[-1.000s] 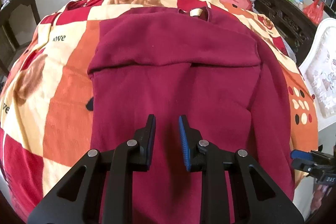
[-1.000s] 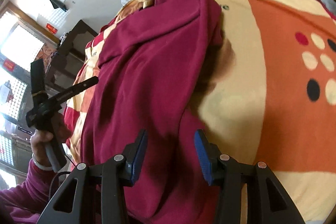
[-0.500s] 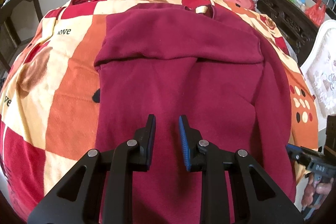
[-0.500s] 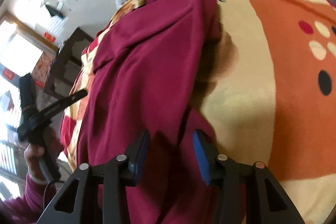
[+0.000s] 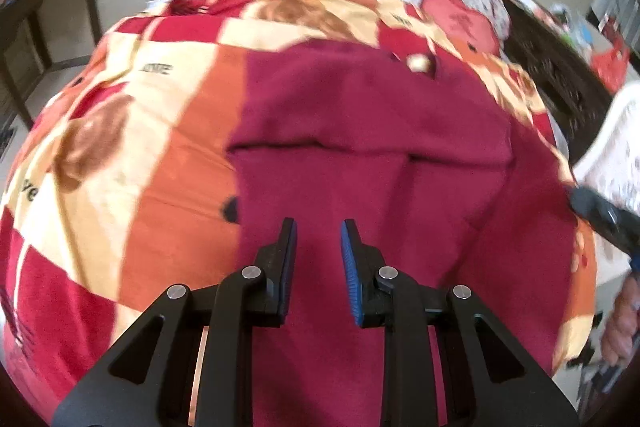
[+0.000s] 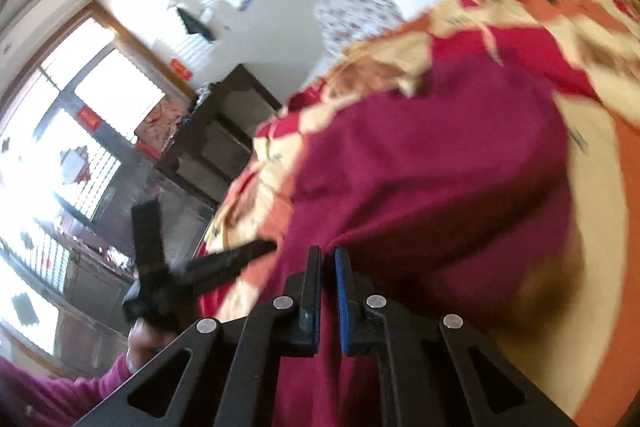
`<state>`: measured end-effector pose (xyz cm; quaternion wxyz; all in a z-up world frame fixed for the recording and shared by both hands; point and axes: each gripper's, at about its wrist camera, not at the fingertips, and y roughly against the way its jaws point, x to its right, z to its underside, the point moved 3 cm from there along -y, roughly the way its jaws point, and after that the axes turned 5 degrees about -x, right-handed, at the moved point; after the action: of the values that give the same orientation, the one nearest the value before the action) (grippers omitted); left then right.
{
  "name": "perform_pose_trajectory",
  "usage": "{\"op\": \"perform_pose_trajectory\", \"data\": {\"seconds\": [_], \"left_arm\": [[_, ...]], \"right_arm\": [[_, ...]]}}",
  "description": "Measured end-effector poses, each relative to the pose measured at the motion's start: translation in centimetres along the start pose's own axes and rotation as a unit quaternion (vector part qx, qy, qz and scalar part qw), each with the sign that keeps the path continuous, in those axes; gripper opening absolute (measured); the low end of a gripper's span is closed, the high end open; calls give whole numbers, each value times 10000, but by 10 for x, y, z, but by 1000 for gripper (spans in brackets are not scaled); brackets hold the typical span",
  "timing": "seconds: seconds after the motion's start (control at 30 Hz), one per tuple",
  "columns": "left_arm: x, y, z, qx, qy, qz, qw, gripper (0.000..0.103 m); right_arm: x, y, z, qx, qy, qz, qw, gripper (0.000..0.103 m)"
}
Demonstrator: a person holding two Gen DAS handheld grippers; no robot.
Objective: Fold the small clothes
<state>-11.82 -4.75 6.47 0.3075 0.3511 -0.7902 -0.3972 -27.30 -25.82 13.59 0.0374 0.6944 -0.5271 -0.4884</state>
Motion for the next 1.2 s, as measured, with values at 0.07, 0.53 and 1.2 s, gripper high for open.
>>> {"op": "perform_pose_trajectory", "data": {"seconds": [0.07, 0.53, 1.2], "left_arm": [[-14, 8, -4, 105, 190, -14, 9998, 22], [-44, 2, 11, -70, 111, -108, 9999, 22], [-47, 9, 4, 341, 373, 196, 9985, 44]], "right_arm": [[-4, -34, -28, 111, -224, -493, 9985, 6], [16, -49, 47, -1186, 45, 216, 9927, 51], [28, -91, -9, -520, -772, -505, 9944, 53]]}}
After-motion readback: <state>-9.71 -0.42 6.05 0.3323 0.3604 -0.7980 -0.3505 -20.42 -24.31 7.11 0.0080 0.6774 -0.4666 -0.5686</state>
